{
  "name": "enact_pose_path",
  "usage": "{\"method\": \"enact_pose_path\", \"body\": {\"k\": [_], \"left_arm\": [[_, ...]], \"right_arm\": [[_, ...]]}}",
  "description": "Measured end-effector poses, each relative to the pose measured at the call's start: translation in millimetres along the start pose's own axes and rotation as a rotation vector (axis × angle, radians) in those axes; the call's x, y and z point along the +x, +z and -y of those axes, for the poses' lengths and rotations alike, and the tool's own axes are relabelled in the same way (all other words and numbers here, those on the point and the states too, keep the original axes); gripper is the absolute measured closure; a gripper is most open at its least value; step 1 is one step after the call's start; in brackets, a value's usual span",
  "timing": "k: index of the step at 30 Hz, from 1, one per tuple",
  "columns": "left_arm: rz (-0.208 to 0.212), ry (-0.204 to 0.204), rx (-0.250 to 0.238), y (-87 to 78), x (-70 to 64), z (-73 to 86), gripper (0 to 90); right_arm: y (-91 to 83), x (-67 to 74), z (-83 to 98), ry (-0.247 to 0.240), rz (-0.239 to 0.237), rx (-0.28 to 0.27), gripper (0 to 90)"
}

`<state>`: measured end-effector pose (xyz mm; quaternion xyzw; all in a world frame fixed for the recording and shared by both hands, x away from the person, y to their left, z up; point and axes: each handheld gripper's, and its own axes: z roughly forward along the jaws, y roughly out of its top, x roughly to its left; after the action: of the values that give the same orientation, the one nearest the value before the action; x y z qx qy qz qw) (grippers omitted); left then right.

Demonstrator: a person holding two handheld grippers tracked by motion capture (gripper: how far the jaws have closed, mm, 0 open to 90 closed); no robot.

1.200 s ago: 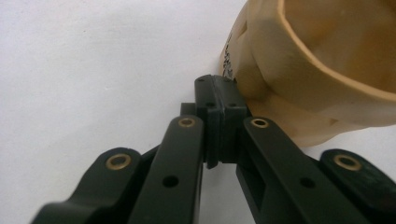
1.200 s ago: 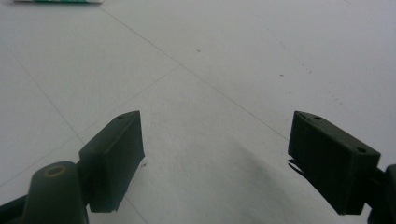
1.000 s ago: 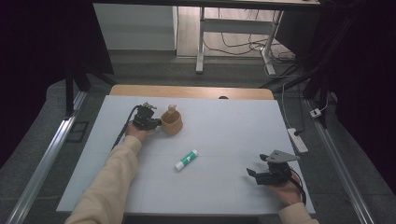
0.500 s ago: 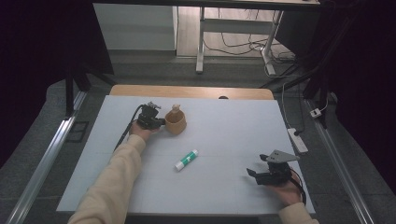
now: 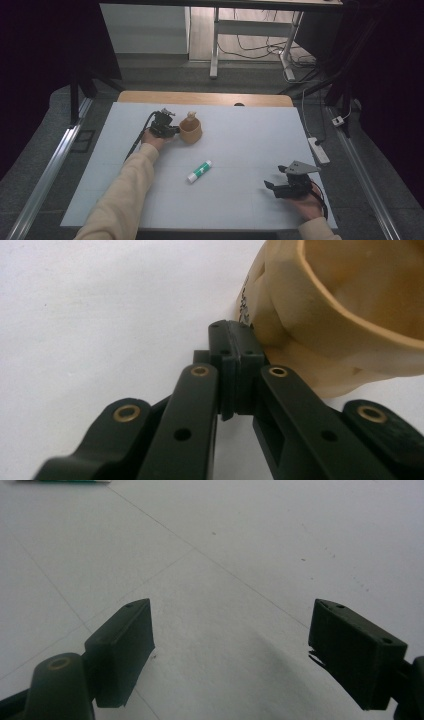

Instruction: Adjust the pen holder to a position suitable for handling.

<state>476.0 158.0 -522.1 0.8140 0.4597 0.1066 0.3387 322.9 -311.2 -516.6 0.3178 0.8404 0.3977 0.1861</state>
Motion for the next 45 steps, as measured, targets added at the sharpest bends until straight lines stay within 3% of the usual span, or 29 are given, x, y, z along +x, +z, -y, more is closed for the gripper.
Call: {"method": "enact_pose_path", "body": {"k": [34,45], "left_arm": [[0.026,0.025,-0.003,13.6,-11.6,-11.8,88.3],[0.033,0.038,-0.001,20.4,-20.7,-16.3,88.3]], "right_arm": [[-0.3,0.0,0.2,-0.001,-0.003,0.000,18.2],[-0.5,0.2,0.3,0.001,-0.005,-0.003,18.1]]}}
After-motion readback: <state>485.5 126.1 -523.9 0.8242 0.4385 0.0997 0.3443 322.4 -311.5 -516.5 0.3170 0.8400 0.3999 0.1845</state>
